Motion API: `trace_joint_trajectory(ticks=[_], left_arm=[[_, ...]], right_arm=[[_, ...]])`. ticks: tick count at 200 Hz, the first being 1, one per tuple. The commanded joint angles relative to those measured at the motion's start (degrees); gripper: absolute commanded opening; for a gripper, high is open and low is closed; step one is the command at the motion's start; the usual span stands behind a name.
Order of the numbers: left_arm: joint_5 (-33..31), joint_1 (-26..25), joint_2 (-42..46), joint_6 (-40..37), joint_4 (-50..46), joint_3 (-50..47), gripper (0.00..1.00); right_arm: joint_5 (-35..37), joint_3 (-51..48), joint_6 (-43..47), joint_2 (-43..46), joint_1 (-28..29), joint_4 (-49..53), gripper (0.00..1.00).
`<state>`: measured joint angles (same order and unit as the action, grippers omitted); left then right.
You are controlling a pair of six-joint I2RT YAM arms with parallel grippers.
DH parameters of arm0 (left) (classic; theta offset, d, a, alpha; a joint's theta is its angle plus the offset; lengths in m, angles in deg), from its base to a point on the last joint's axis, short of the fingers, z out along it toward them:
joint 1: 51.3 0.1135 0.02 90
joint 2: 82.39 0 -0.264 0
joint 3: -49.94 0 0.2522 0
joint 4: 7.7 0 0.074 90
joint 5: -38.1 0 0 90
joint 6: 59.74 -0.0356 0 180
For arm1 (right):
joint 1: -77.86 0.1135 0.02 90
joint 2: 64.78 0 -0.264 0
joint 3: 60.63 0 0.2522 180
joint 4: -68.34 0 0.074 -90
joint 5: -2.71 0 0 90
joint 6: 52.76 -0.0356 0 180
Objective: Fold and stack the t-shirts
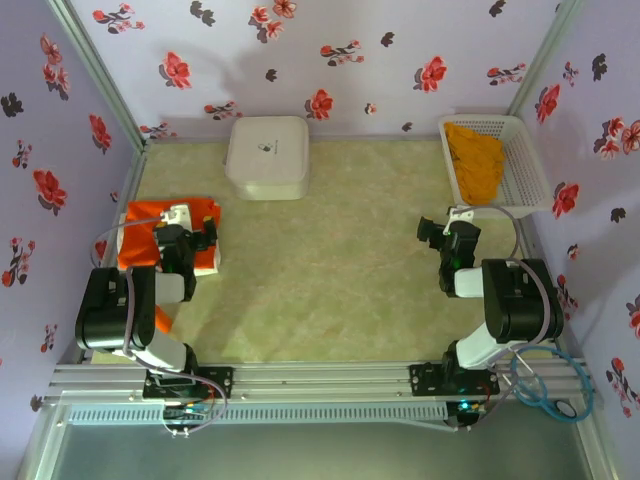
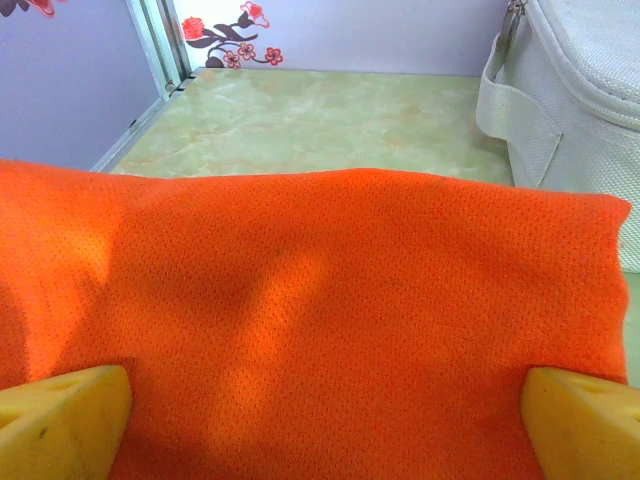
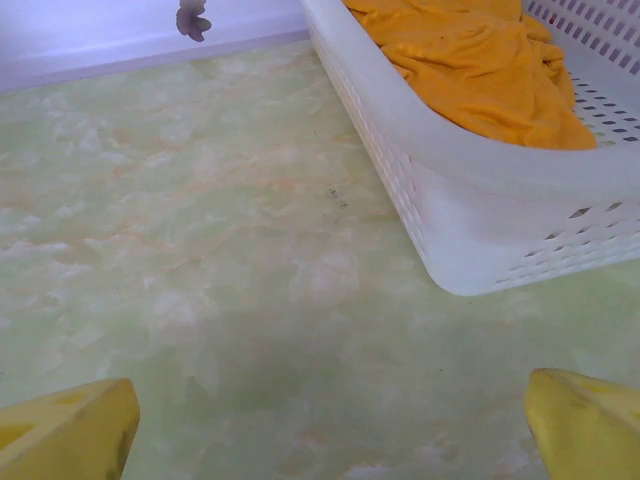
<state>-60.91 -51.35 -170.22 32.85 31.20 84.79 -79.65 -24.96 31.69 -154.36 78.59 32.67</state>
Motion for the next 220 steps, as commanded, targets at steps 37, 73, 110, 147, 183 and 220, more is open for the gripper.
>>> trace_joint_trajectory(ticks=[37,73,110,147,183,220], left_arm=[[-1.5,-0.1,-0.6,0.1,-0.3,0.8,1.00],[-1.5,-0.1,-0.7,0.2,-0.3,0.7,1.00],[-1.5,-0.1,-0.6,0.1,-0.4,0.7,1.00],[-2.7,-0.6,0.0,-0.1,0.9,-0.1,1.00],[-10.9,-4.8,9.3,-3.2,-7.0,0.5,1.00],[-13.6,-6.8,15.8,-0.3,-23.8,7.6,1.00]], right_arm=[[-0.2,0.8,0.9,0.0,-0.2,-0.7,0.99],[-0.3,0.8,0.8,0.1,-0.2,-0.7,0.99],[-0.3,0.8,0.8,0.1,-0.2,-0.8,0.99],[-1.1,1.4,1.4,1.1,-0.2,0.7,0.99],[-1.7,9.4,1.1,8.9,0.3,21.8,0.99],[0.8,15.0,-6.8,14.4,0.8,31.2,0.99]])
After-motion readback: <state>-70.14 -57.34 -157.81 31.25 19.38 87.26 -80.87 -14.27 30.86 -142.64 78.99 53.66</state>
